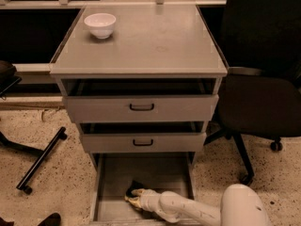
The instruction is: Place sponge into bottom drawer
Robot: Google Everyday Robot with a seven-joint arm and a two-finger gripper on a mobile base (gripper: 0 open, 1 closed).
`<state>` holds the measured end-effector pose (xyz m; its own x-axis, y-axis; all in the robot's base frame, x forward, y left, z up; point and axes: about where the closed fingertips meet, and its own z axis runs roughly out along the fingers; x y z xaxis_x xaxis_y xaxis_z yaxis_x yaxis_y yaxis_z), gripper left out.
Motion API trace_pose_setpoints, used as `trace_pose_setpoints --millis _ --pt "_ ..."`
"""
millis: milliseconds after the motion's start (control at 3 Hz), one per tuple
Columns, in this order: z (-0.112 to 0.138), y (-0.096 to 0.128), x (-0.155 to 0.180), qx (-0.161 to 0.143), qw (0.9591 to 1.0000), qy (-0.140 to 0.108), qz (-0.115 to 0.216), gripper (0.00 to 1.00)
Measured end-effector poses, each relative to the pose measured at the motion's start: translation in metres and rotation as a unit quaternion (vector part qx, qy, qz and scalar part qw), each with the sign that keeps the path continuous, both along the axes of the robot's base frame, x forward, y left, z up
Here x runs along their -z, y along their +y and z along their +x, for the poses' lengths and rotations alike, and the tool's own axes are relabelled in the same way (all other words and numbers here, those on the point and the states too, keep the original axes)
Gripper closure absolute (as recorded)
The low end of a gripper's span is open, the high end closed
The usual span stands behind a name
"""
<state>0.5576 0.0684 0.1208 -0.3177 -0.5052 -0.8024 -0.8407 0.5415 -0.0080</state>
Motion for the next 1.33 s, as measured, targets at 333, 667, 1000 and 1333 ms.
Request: trace_pose_setpoints --millis 333,667,1000,1333 --pt "0.0000 0.0000 0.0000 0.000 1.0000 0.000 0.000 0.81" --pt "0.0000 0.0001 0.0000 0.000 1.0000 0.000 0.000 0.58" --pt "0.0000 0.0001 0.0000 0.000 1.0000 0.000 0.000 0.35" --pt "0.0000 0.0001 0.0000 0.000 1.0000 0.000 0.000 0.12"
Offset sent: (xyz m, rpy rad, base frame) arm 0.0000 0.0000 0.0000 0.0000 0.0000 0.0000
